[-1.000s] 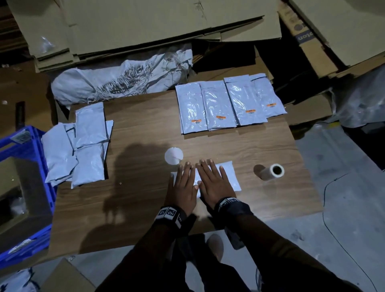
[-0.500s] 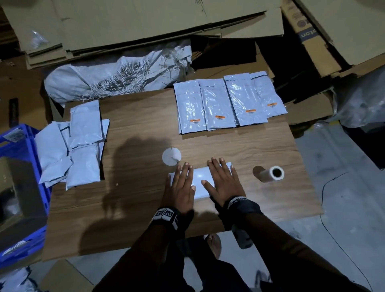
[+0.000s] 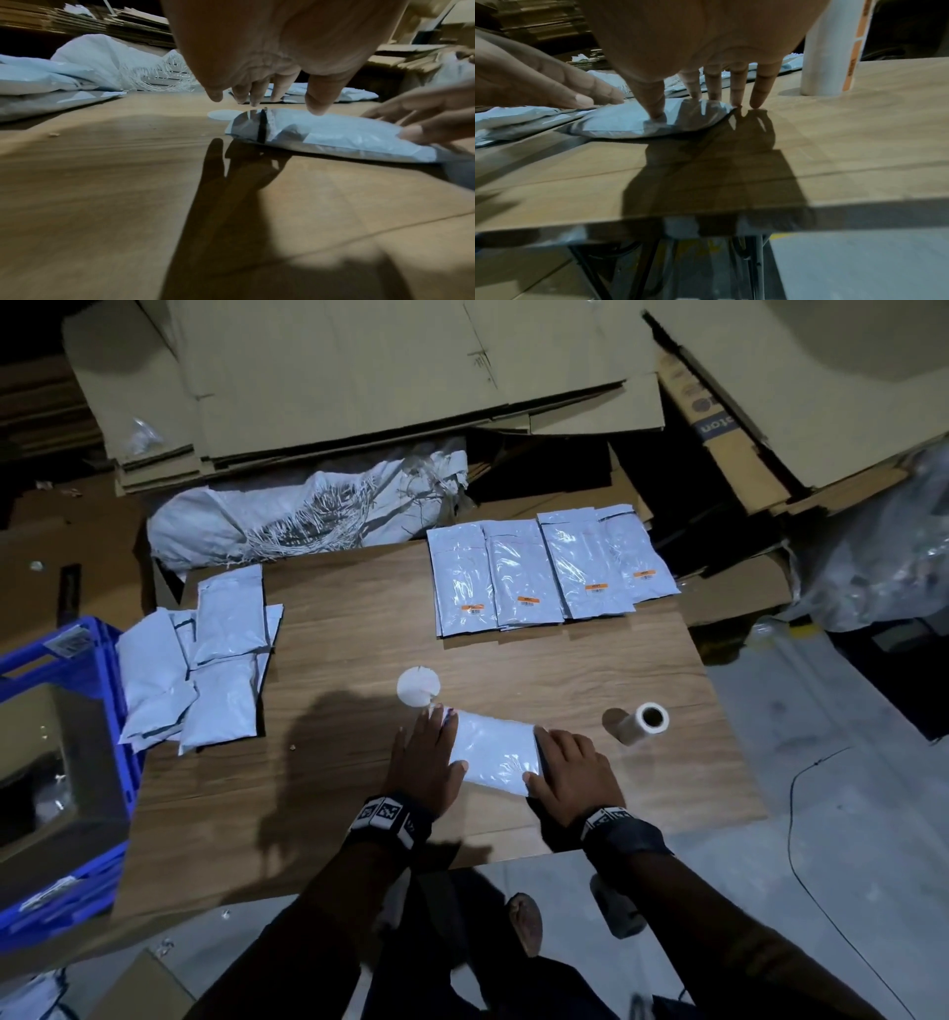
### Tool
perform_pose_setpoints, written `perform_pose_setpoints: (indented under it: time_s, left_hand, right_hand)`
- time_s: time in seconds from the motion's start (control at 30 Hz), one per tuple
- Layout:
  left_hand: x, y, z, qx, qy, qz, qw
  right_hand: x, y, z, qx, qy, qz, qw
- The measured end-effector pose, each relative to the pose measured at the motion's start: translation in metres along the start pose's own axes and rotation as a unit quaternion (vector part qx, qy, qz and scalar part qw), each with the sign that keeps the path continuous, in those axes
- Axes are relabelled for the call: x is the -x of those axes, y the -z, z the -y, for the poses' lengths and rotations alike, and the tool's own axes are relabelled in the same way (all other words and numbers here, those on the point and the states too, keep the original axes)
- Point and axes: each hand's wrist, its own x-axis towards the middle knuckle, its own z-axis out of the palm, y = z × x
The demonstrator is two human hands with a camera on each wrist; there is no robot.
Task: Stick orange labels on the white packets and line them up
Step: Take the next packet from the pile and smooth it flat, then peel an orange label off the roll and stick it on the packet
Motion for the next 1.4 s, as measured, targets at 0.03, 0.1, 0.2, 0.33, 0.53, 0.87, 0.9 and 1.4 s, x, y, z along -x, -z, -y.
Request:
perform_pose_setpoints:
  time_s: [0.03, 0.1, 0.2, 0.33, 0.53, 0.87, 0.9, 1.4]
  left_hand:
    - [0.006, 0.002, -0.001, 0.018, -0.014, -0.016, 1.0]
    - [0.02, 0.001, -0.005, 0.051, -0.037, -0.056, 0.996]
    - [0.044, -0.002, -0.022, 0.055, -0.032, -0.104, 0.993]
    - [0.069, -0.012, -0.037, 0.067, -0.02, -0.074, 0.995]
    - [0.07, -0.018, -0.033, 0.085, 0.019, -0.036, 0.996]
    - [0.061, -0.003, -0.012, 0.088, 0.029, -0.011, 0.996]
    - [0.059, 0.0, -0.015, 0.09, 0.024, -0.02, 0.995]
    - [0.014, -0.003, -0.114, 0.207, -0.12, -0.031, 0.97]
  right_hand:
    - [0.005, 0.001, 0.002, 0.011, -0.012, 0.002, 1.0]
    - [0.015, 0.001, 0.006, 0.028, -0.034, 0.002, 0.999]
    - [0.027, -0.001, 0.014, 0.022, -0.046, 0.015, 0.999]
    - [0.036, -0.008, 0.026, -0.049, 0.012, 0.049, 0.998]
    - [0.035, -0.013, 0.045, -0.109, 0.062, 0.082, 0.989]
    - [0.018, 0.002, 0.052, -0.109, 0.064, 0.049, 0.991]
    - [0.02, 0.01, 0.047, -0.121, 0.059, 0.019, 0.991]
    - [0.017, 0.096, -0.115, -0.121, -0.032, -0.028, 0.992]
